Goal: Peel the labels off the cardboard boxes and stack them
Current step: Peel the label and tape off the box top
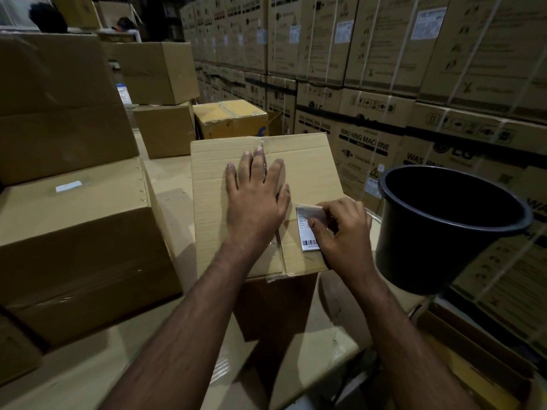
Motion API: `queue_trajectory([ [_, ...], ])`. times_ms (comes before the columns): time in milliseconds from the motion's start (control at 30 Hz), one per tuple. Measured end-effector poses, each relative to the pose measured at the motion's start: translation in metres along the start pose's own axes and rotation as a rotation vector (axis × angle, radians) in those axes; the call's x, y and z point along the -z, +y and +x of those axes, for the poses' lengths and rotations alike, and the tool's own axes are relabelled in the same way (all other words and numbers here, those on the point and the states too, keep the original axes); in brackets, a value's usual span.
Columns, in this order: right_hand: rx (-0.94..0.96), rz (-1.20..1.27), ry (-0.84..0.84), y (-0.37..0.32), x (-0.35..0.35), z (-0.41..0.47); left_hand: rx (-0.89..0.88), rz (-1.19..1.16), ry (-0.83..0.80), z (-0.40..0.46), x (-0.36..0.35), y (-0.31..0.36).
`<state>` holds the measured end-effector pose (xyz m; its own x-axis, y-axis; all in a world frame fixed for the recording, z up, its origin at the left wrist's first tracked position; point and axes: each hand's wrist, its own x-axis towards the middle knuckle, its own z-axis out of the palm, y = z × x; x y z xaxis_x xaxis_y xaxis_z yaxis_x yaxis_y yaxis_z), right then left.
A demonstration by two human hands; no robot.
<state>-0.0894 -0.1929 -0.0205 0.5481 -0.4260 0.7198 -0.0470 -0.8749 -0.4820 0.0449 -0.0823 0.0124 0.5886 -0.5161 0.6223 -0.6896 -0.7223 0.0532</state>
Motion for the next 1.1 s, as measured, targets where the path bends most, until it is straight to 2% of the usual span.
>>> queue_trajectory([
  [167, 0.05, 0.042, 0.041, 0.0, 0.002, 0.0, 0.001, -0.007, -0.002, 0.003, -0.001, -0.001],
  [300, 0.137, 0.229, 0.021, -0.003, 0.009, -0.009, 0.008, -0.009, -0.02, 0.007, -0.004, -0.003],
  [433, 0.05, 0.424, -0.07, -0.003, 0.009, -0.02, 0.014, 0.0, -0.004, 0.012, -0.007, -0.004],
  [767, 0.109, 0.562, -0.14, 0.004, 0.015, -0.035, 0.02, -0.022, -0.023, 0.016, -0.007, -0.005],
  [1100, 0.153, 0.515, -0.043, -0.002, 0.012, -0.044, 0.014, -0.017, -0.021, 0.018, -0.009, -0.007],
])
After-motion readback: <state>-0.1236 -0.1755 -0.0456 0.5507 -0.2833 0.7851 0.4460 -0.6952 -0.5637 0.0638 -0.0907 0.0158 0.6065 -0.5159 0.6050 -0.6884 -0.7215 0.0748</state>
